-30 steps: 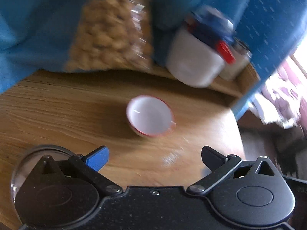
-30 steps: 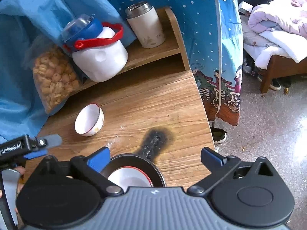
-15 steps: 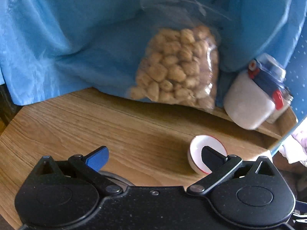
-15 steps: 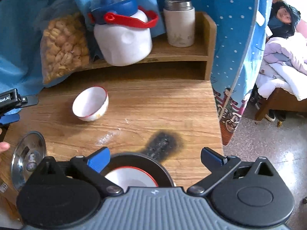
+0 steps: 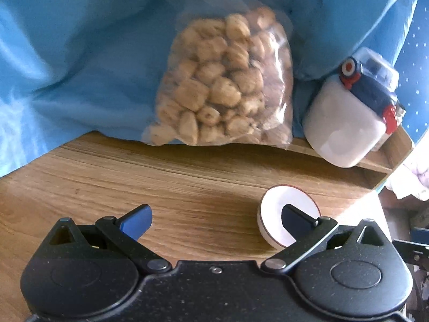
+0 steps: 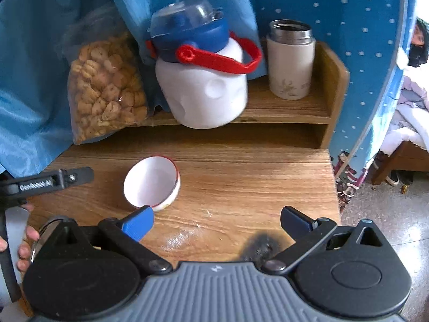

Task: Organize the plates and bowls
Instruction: 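Move both grippers to the second white red-rimmed bowl, then close the left gripper on the second white bowl rim while the right gripper grips it too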

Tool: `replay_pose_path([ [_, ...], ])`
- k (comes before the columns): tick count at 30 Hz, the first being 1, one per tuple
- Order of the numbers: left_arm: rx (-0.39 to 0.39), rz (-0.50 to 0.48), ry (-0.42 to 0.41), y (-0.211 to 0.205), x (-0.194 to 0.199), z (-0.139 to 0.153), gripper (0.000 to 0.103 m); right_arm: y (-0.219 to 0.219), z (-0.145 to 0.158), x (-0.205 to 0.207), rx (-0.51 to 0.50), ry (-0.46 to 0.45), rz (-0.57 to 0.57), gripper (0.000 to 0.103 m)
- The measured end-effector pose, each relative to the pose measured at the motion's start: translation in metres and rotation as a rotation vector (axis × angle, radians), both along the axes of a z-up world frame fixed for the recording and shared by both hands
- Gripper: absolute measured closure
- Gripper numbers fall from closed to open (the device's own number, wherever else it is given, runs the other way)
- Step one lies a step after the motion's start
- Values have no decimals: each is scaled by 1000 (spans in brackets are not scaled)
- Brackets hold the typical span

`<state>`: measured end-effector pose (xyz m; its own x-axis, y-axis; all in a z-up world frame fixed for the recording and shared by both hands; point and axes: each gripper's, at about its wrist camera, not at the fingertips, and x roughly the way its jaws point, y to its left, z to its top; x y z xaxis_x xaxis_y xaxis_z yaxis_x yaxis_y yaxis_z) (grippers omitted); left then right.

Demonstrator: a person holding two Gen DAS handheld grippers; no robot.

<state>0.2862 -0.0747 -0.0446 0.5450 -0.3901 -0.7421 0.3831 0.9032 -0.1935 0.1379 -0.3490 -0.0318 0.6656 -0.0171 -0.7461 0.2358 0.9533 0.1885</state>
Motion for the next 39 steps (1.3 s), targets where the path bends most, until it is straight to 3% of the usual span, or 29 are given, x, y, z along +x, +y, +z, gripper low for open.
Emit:
replay_pose_path([
  [6,73,-14,67,-21,9,-20,1,8,-18,39,21,120,40,0],
  [14,129,-60,115,-39,24,-33,1,10,-33,64,42,132,50,0],
  [18,146,-109,112,-46,29,-35,1,6,-39,73,61,141,50,0],
  [39,221,-163,113,-72,31,-60,1,7,-64,92,50,194,56,0],
])
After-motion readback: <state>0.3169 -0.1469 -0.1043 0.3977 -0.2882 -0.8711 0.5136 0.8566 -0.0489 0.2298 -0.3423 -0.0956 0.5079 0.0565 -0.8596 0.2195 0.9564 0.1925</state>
